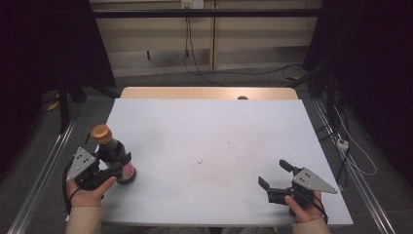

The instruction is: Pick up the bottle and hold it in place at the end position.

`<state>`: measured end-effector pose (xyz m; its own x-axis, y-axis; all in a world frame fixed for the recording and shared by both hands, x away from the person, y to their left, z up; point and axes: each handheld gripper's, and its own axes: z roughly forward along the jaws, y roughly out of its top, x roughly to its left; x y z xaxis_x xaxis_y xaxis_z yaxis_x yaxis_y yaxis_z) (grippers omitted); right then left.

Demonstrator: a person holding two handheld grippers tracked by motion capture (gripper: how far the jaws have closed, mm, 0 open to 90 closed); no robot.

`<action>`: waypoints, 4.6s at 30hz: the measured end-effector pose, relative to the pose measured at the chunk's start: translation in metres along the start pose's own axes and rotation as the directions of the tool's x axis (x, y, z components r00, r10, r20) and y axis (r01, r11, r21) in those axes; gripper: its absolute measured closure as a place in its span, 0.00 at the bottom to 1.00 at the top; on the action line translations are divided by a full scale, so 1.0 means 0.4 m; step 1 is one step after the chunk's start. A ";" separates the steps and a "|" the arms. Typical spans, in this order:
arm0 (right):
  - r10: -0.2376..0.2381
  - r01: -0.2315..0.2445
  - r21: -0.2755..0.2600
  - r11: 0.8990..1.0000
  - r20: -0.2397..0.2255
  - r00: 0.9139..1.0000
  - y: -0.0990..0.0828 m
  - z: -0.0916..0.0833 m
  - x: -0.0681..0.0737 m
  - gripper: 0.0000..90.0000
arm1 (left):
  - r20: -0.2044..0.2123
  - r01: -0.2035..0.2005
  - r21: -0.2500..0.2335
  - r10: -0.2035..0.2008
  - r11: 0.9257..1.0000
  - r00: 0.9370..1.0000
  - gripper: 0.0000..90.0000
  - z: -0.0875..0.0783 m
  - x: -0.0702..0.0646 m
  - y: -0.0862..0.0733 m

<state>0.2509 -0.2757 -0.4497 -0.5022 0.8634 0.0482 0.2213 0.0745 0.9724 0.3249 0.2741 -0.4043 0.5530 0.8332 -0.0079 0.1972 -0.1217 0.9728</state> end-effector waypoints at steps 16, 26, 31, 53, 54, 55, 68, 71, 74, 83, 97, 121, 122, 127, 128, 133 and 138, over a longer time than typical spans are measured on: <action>-0.002 0.002 -0.009 1.000 -0.004 1.000 0.003 -0.001 0.001 0.04 | 0.053 -0.006 -0.026 0.008 1.000 0.999 0.33 0.030 -0.026 0.031; 0.002 -0.002 -0.012 1.000 -0.003 1.000 0.003 -0.001 0.000 0.04 | 0.096 -0.020 -0.009 0.021 1.000 0.995 0.33 0.078 -0.049 0.048; 0.002 -0.002 -0.012 1.000 -0.003 1.000 0.003 -0.001 0.000 0.04 | 0.104 -0.025 -0.015 0.026 1.000 0.994 0.33 0.097 -0.061 0.057; 0.003 -0.003 -0.013 1.000 -0.002 1.000 0.003 -0.002 -0.002 0.04 | 0.169 -0.010 -0.030 0.015 0.999 0.986 0.32 0.180 -0.109 0.109; 0.002 -0.002 -0.015 1.000 0.001 1.000 0.004 -0.003 -0.002 0.04 | 0.173 -0.008 -0.029 0.013 1.000 0.985 0.32 0.184 -0.112 0.110; 0.002 -0.002 -0.015 1.000 0.001 1.000 0.004 -0.003 -0.002 0.04 | 0.178 -0.012 -0.028 0.017 1.000 0.984 0.32 0.188 -0.113 0.112; 0.000 0.000 -0.015 1.000 0.003 1.000 0.003 -0.003 -0.002 0.04 | 0.210 -0.026 -0.043 0.035 0.999 0.977 0.32 0.251 -0.145 0.137; 0.001 -0.001 -0.013 1.000 0.002 1.000 0.003 -0.003 -0.002 0.04 | 0.216 -0.023 -0.045 0.032 0.999 0.976 0.32 0.265 -0.153 0.142; 0.000 0.000 -0.012 1.000 0.007 1.000 0.003 -0.004 -0.003 0.04 | 0.224 -0.027 -0.043 0.036 0.999 0.974 0.32 0.280 -0.161 0.145; -0.002 0.002 -0.013 1.000 0.006 1.000 0.004 -0.004 -0.002 0.05 | 0.234 -0.040 -0.041 0.049 0.998 0.971 0.32 0.325 -0.181 0.149; -0.002 0.002 -0.012 1.000 0.001 1.000 0.003 -0.002 -0.003 0.05 | 0.257 -0.044 -0.042 0.053 0.998 0.965 0.32 0.402 -0.227 0.150; 0.013 -0.012 -0.021 1.000 0.007 1.000 0.003 -0.007 -0.005 0.04 | 0.277 -0.076 -0.042 0.084 0.996 0.957 0.32 0.500 -0.294 0.152; 0.012 -0.012 -0.021 1.000 0.008 1.000 0.003 -0.007 -0.005 0.04 | 0.278 -0.076 -0.038 0.084 0.996 0.957 0.32 0.504 -0.296 0.151; 0.013 -0.012 -0.018 1.000 0.012 1.000 0.001 -0.008 -0.008 0.04 | 0.297 -0.062 -0.043 0.072 0.997 0.952 0.32 0.523 -0.313 0.147; 0.010 -0.010 -0.017 1.000 0.013 1.000 0.000 -0.008 -0.009 0.04 | 0.294 -0.071 -0.043 0.081 0.997 0.952 0.32 0.527 -0.315 0.147; 0.013 -0.013 -0.017 1.000 0.014 1.000 -0.002 -0.009 -0.010 0.04 | 0.312 -0.076 -0.042 0.085 0.996 0.946 0.32 0.552 -0.329 0.136; 0.016 -0.016 -0.015 1.000 0.009 1.000 -0.004 -0.009 -0.011 0.04 | 0.313 -0.088 -0.034 0.094 0.996 0.945 0.32 0.570 -0.337 0.126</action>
<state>0.2497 -0.2816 -0.4507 -0.4906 0.8692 0.0619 0.2167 0.0530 0.9748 0.4448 0.0326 -0.4068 0.7945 0.6071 0.0113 0.1205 -0.1758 0.9770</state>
